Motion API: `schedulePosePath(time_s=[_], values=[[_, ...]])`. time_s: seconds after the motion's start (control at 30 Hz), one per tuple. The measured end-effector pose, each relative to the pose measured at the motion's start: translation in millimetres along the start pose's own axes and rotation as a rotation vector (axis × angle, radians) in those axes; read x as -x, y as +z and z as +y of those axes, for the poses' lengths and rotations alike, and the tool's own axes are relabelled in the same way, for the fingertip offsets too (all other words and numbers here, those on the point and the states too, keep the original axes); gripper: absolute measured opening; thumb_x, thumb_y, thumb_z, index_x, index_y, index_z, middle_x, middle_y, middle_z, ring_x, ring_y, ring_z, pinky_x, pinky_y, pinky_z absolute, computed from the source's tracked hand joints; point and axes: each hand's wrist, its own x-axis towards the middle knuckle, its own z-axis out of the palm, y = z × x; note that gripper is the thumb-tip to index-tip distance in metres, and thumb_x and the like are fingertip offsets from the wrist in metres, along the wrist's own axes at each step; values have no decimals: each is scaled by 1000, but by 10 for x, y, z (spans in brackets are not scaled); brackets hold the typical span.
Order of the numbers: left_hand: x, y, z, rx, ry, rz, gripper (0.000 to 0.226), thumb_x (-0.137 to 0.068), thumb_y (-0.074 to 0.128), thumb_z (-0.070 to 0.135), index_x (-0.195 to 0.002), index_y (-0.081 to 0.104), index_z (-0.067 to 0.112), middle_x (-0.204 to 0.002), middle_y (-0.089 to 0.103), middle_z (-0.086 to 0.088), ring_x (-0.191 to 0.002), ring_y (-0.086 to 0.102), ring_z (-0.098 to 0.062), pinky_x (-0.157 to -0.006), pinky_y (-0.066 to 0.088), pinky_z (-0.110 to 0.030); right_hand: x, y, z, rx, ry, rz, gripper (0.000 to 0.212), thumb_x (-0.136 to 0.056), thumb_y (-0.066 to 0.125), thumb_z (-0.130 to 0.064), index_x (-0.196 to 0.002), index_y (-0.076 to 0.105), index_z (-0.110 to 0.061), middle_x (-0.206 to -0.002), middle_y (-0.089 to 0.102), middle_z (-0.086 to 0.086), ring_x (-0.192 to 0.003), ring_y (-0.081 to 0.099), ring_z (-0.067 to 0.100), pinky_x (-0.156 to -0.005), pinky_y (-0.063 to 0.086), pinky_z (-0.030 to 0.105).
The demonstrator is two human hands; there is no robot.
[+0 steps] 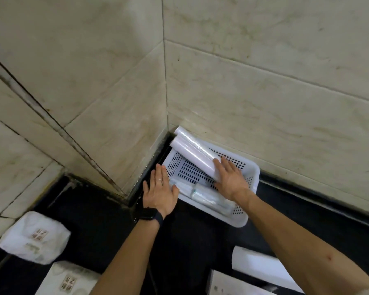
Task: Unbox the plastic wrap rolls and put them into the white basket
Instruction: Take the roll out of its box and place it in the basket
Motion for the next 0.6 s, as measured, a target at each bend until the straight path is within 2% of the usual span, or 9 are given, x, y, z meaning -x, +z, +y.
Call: schedulePosePath(time_s=[0.13,0.3,0.47,0.6], values=[[84,-110,2,59,-26,30,74,-102,30,50,-158,-5,17,-166,-10,-6,-153,2,-25,-123,9,-48,240,-88,-19,-57,-40,65,81,-97,57,-37,-160,7,-25,-169,2,4,-155,4,27,-125,11,47],[477,-223,74,239,-44,174,71,-98,47,45,-157,17,20,-165,13,-10,-149,23,-28,-121,23,-44,912,-224,-196,-282,-165,229,66,-99,54,-38,-157,28,-22,-165,24,1,-153,16,21,-122,15,34],[1206,-137,70,320,-116,232,67,-96,53,38,-155,28,17,-162,24,-10,-146,28,-26,-120,26,-42,1755,-214,-384,-446,-254,293,58,-97,58,-40,-151,39,-30,-156,38,-11,-148,24,11,-116,20,24],[1946,34,-98,352,-195,272,66,-96,57,33,-154,32,17,-162,25,-11,-147,27,-27,-120,26,-42,2282,-34,-479,-486,-334,258,55,-97,56,-45,-149,40,-36,-149,35,-26,-142,16,-8,-110,12,9]])
